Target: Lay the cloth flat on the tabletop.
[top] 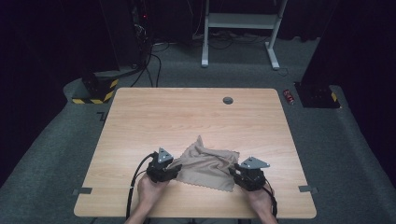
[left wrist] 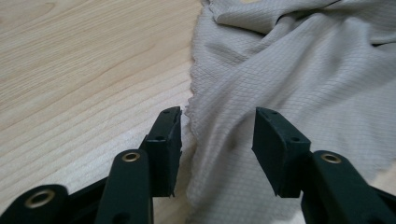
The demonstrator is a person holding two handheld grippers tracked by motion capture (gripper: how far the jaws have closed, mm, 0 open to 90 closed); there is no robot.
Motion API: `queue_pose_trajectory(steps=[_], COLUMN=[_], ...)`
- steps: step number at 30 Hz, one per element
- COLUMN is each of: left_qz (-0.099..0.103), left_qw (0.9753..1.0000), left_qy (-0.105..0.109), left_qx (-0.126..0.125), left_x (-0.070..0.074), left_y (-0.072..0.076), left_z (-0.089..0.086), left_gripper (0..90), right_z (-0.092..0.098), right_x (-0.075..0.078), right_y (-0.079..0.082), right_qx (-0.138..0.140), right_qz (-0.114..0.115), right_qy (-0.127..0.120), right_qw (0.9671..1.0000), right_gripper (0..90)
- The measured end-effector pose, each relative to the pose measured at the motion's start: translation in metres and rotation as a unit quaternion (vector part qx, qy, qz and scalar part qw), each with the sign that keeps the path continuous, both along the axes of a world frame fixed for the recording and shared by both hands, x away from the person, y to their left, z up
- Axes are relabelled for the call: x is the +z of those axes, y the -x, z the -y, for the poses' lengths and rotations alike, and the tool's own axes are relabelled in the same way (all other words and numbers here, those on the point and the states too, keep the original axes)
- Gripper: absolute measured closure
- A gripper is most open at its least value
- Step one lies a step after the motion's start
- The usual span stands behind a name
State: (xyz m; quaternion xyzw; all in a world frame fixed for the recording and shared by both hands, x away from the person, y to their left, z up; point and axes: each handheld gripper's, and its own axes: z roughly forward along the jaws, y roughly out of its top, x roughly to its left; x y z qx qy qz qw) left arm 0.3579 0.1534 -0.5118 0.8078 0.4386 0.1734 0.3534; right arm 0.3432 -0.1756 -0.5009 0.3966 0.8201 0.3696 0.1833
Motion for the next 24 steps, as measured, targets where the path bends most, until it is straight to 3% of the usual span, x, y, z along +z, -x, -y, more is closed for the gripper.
queue_pose_trajectory(steps=[4,8,10,13,16,19,21,24], left_qz=[-0.001,0.010,0.014,0.031,0.031,0.030,0.030,0.034], left_qw=[1.0000,0.9999,0.9998,0.9994,0.9994,0.9994,0.9994,0.9993], left_qy=[-0.001,-0.007,-0.005,0.005,0.002,0.003,0.003,-0.010], left_qx=[0.010,0.012,0.015,0.015,0.017,0.018,0.017,0.010], left_x=[-0.008,-0.009,-0.011,-0.015,-0.015,-0.015,-0.015,-0.012], left_y=[-0.002,0.000,0.000,0.003,0.004,0.004,0.004,0.004], left_z=[0.000,-0.001,-0.003,-0.005,-0.006,-0.006,-0.006,-0.006], left_gripper=[48.8,46.8,44.5,42.9,41.6,41.3,40.9,41.3], right_z=[-0.004,-0.008,-0.009,-0.004,0.005,0.008,0.007,0.007], right_x=[-0.001,-0.005,-0.006,-0.001,0.006,0.005,0.000,0.001], right_y=[-0.006,-0.011,-0.013,-0.020,-0.029,-0.034,-0.036,-0.033], right_qx=[-0.001,0.010,0.015,0.001,-0.021,-0.027,-0.023,-0.028], right_qz=[0.001,-0.004,0.003,0.008,0.013,-0.001,-0.019,0.002], right_qy=[0.010,0.028,0.042,0.039,0.039,0.045,0.049,0.046], right_qw=[1.0000,0.9995,0.9990,0.9992,0.9990,0.9986,0.9984,0.9985], right_gripper=[68.1,85.9,89.0,89.3,89.2,87.5,81.1,75.2])
